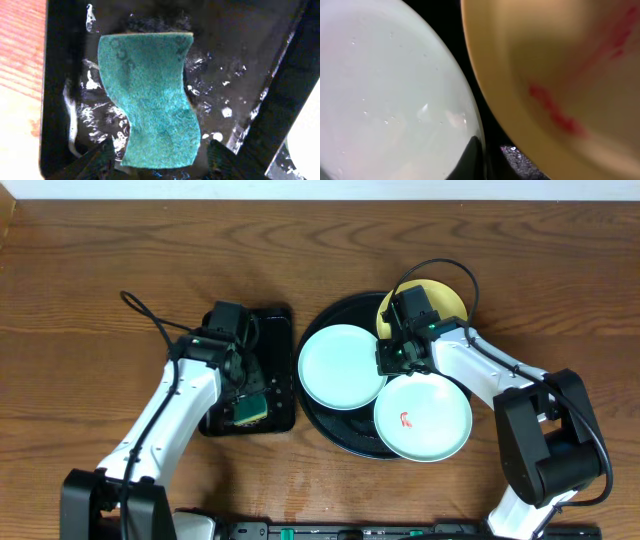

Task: Clean dirty plates on tray and stack at the side
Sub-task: 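Return the sponge to the black rectangular tray with the left gripper, then lift the pale green plate with the right gripper and tilt it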

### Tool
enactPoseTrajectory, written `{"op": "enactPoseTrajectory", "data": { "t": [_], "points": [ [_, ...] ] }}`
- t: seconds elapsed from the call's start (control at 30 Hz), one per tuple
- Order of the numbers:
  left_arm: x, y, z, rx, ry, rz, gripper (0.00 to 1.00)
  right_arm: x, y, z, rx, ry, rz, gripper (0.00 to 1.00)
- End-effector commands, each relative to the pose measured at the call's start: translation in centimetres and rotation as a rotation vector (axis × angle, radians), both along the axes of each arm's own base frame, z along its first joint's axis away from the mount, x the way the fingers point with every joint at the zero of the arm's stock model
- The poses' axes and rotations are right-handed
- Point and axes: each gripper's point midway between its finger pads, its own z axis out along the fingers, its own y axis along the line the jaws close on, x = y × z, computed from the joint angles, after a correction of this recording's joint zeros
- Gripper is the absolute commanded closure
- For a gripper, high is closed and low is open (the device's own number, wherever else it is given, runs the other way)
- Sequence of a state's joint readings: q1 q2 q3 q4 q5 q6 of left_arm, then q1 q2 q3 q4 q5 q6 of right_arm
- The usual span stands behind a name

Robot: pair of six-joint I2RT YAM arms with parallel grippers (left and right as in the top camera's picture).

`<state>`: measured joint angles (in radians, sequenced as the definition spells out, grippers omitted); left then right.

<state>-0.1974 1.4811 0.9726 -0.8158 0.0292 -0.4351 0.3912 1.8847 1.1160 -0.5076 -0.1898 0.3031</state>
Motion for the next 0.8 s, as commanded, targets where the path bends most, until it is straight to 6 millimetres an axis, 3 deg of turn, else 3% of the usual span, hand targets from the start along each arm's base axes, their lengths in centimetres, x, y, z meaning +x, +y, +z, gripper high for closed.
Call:
{"op": "enactPoseTrajectory", "data": {
  "t": [0.0,0.07,0.13,0.3,0.4,0.57,0.67,0.77],
  "points": [
    [1.1,-0.6,4.8,-0.051,-0.121,-0.021,0.33,-0.4,-0.7,-0.2,-0.039,-0.007,0.008,0.89],
    [0.7,-0.5,6.5,-0.057,-0.158,-0.021,0.32,-0.4,-0.7,-0.3,-0.04,-0.005,0.008,0.9],
    [0.1,-0.4,8.3,-0.065,-0.203,-0.021,0.28,-0.5,-0.7,-0.5,-0.042,0.0,0.008,0.99],
    [-2.3,0.1,11.8,-0.078,-0.302,-0.036,0.23,-0.1,-0.7,0.7,-0.036,-0.028,0.01,0.99],
    [-3.4,0.3,13.3,-0.087,-0.356,-0.037,0.19,1.1,-0.7,3.9,-0.029,-0.124,0.002,0.99],
    [-4.2,0.4,15.0,-0.101,-0.432,-0.038,0.18,2.5,-0.1,11.7,0.035,-0.33,0.02,0.99],
    [-4.3,0.5,15.4,-0.104,-0.447,-0.038,0.18,2.8,0.9,14.8,0.078,-0.422,0.035,0.99],
    [-4.3,0.5,15.4,-0.104,-0.447,-0.038,0.18,3.0,2.6,16.3,0.115,-0.487,0.065,0.99]
  ]
}}
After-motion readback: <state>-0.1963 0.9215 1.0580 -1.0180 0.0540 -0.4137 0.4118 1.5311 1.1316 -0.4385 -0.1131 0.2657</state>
